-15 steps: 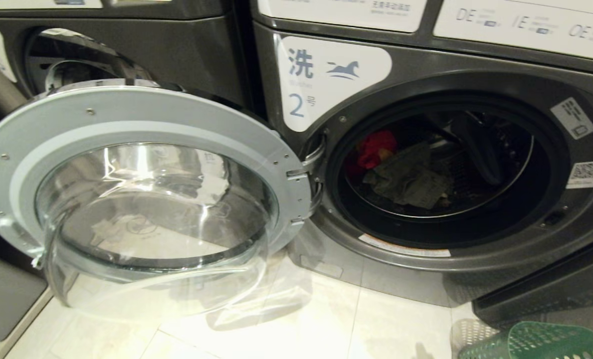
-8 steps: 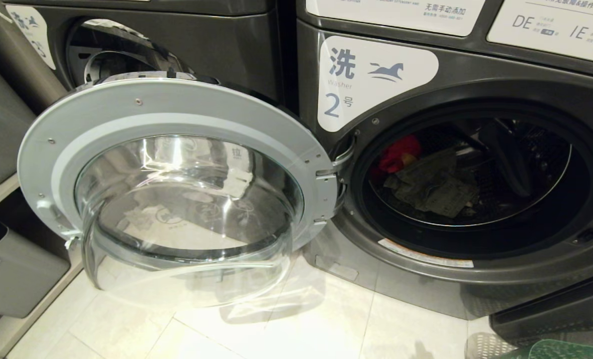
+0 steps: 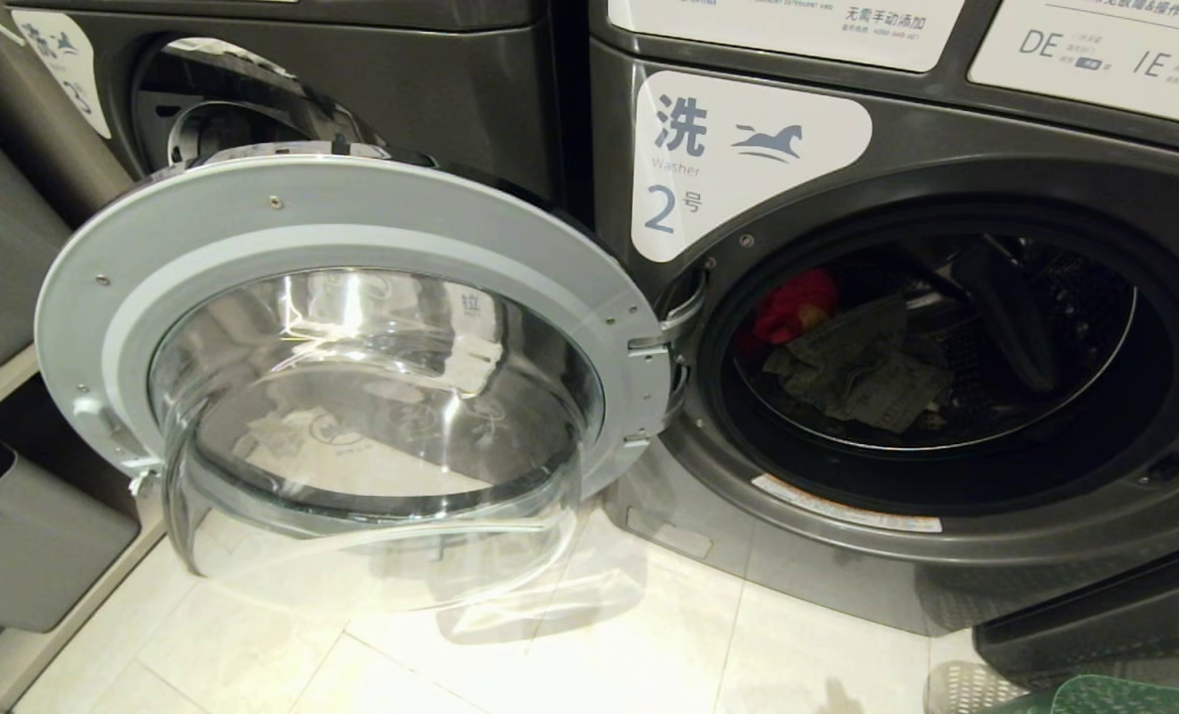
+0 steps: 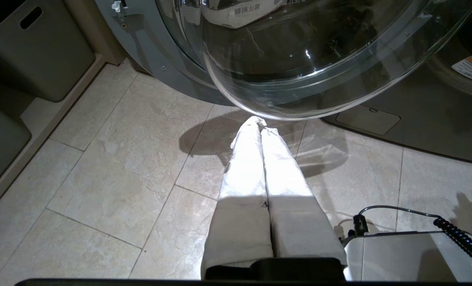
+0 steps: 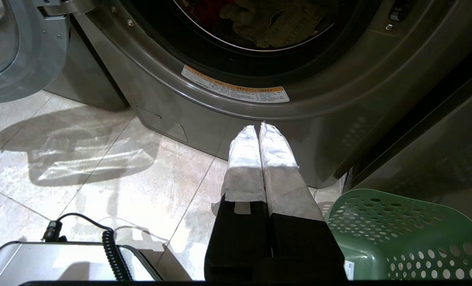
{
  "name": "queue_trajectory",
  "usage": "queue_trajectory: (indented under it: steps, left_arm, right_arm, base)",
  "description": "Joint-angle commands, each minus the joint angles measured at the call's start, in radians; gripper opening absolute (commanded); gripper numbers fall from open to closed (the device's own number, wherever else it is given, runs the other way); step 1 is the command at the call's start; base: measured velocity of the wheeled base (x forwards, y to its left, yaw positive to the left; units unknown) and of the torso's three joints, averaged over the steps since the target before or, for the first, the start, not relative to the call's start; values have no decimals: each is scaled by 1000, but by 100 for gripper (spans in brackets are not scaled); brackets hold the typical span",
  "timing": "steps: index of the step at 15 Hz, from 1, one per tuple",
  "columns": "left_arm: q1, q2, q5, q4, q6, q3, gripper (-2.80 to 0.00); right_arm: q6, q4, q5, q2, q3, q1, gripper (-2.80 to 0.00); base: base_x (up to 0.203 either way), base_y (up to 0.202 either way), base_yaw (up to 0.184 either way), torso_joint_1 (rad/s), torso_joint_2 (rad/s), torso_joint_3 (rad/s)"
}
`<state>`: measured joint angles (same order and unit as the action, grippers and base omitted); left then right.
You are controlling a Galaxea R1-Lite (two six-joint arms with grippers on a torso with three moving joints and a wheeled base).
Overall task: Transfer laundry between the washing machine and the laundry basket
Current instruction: Pick a cloth and place it into the basket
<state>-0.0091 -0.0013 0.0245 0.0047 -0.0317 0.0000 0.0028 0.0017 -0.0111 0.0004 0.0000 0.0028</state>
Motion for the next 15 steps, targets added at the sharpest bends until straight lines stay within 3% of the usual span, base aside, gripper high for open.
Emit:
queue_trajectory:
  steps: [1, 15]
  left_arm:
    - [0, 1, 0, 0, -1, 0, -280]
    - [0, 1, 0, -2, -2, 0, -280]
  right_arm:
    - [0, 0, -1, 0, 0, 0, -280]
    - [2, 0, 0, 0, 0, 0, -280]
  base:
    - [0, 0, 0, 0, 0, 0]
    - [0, 0, 0, 0, 0, 0]
